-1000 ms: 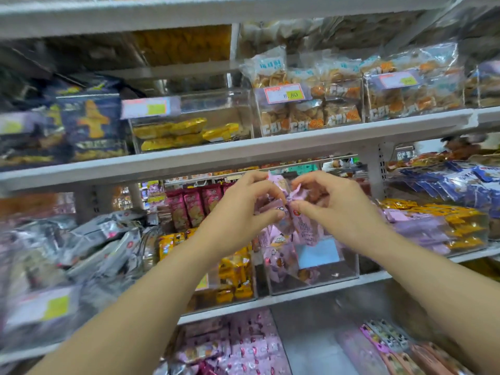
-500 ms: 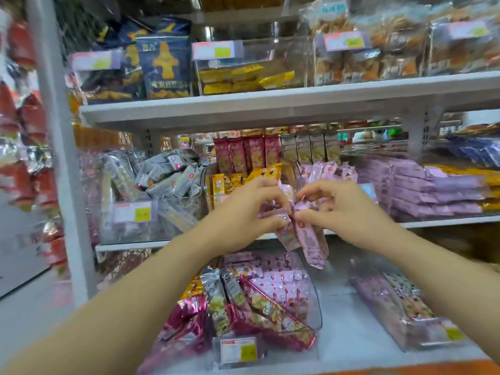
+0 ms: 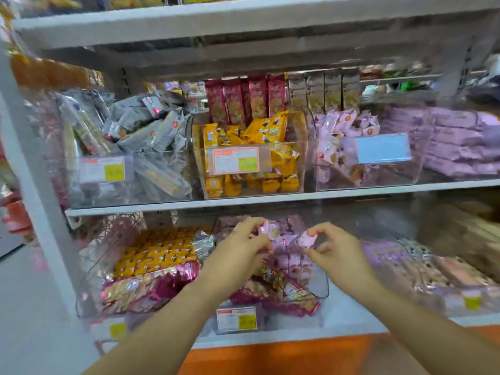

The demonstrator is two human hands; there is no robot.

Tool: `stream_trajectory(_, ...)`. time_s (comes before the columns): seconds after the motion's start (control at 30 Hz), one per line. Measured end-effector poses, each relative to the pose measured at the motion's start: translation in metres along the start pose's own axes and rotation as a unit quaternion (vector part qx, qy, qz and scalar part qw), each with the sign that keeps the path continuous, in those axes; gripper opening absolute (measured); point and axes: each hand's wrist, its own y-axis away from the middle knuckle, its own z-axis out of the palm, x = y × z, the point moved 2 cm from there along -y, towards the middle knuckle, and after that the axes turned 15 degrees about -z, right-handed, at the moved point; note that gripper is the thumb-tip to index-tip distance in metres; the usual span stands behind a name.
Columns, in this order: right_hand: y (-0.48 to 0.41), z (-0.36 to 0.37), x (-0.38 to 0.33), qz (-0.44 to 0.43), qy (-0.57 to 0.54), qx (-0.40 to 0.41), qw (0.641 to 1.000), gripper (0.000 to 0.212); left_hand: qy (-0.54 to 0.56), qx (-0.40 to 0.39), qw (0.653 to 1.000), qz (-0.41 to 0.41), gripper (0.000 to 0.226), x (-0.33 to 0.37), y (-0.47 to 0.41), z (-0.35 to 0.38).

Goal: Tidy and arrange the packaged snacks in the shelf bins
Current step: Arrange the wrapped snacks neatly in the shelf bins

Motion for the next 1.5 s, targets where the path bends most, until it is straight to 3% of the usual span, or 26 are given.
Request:
stream_trajectory(0.2, -0.015, 0.019, 0.044, -0.043, 0.029, 0.06, 0.997, 0.051, -0.073, 0.011, 0.997, 0.023, 0.008, -0.008, -0.03, 0.031)
stream_trajectory(0.3, -0.025, 0.025, 0.057, -0.037, 0.04, 0.066, 0.996, 0.046, -0.107, 0.018, 0.993, 0.045, 0.028, -0.013, -0.049, 0.049)
stream_trajectory(0.4, -0.035, 0.035, 0.072, -0.041, 0.067, -0.007, 0.997, 0.022, -0.112, 0.005, 0.994, 0.012, 0.035, -0.018, -0.064, 0.069)
stream_trajectory(0.5, -0.038, 0.045, 0.081, -0.04, 0.111, -0.122, 0.986, 0.032, -0.148, -0.027, 0.988, -0.039, 0.043, -0.022, -0.074, 0.085)
stream_trajectory(0.63, -0.036, 0.041, 0.084, -0.034, 0.119, -0.117, 0.985, 0.037, -0.176, -0.139, 0.973, -0.045, 0.056, -0.019, -0.081, 0.089)
stream_trajectory(0.8, -0.036, 0.023, 0.072, -0.028, 0.099, -0.118, 0.988, 0.033, -0.198, -0.184, 0.96, -0.065, 0.05, -0.012, -0.075, 0.067)
stream_trajectory(0.9, -0.037, 0.008, 0.052, -0.036, 0.061, -0.122, 0.99, 0.026, -0.176, -0.158, 0.97, -0.057, 0.045, -0.001, -0.068, 0.044)
stream_trajectory(1.03, -0.039, -0.012, 0.025, -0.034, 0.013, -0.106, 0.994, 0.022, -0.058, -0.086, 0.994, -0.034, 0.027, 0.023, -0.055, 0.008)
stream_trajectory(1.2, -0.039, -0.051, -0.018, -0.068, -0.007, -0.077, 0.995, 0.015, 0.055, -0.008, 0.998, 0.014, 0.017, 0.058, -0.044, -0.039)
stream_trajectory(1.5, -0.067, -0.138, -0.073, -0.114, 0.003, 0.007, 0.993, 0.011, 0.098, 0.11, 0.988, 0.036, 0.016, 0.089, -0.065, -0.108)
